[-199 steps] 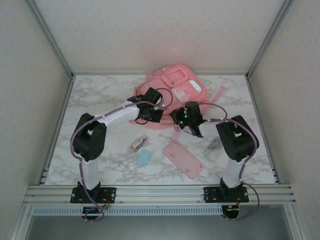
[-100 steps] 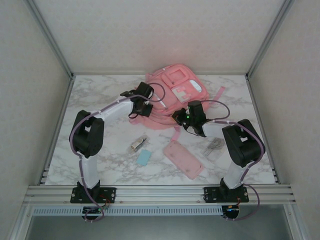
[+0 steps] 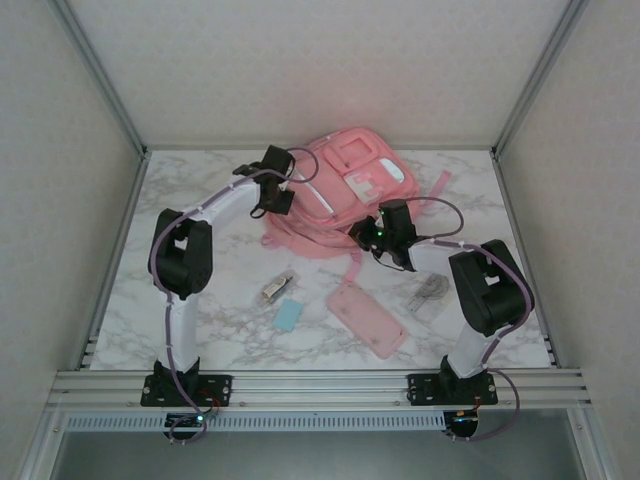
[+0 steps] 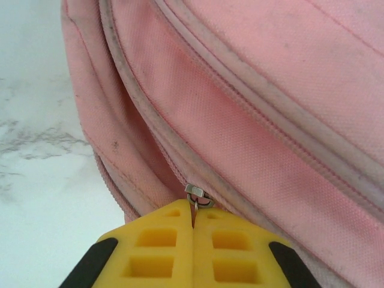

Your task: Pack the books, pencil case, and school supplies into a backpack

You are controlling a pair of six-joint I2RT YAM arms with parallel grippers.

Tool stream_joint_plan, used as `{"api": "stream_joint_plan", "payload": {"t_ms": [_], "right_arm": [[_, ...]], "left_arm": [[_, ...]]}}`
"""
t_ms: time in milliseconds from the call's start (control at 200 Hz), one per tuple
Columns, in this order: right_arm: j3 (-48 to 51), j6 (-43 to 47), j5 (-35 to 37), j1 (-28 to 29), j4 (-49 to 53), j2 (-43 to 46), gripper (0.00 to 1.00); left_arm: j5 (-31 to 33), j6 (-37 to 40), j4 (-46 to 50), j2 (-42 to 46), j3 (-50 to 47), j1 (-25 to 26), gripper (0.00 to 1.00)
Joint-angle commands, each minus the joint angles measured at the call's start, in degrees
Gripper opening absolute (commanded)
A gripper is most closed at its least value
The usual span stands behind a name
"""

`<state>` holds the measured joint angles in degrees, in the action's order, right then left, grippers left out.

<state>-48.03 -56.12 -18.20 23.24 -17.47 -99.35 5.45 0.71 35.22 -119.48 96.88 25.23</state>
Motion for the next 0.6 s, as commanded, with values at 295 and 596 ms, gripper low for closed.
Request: {"api": "stream_joint_plan", "payload": {"t_ms": [295,596], "right_arm": [[-1.2,10.7,8.7,-17.9,11.8,-1.0,0.0],[-15.0,16.7,3.6,-21.4,21.1,-2.7,0.0]], "left_arm": [[-5.0,-7.5,-1.7,18.2,-12.6,2.9,0.0],[-11.9,-14.2,-5.5,15.9,-16.0,11.3,0.0]]}}
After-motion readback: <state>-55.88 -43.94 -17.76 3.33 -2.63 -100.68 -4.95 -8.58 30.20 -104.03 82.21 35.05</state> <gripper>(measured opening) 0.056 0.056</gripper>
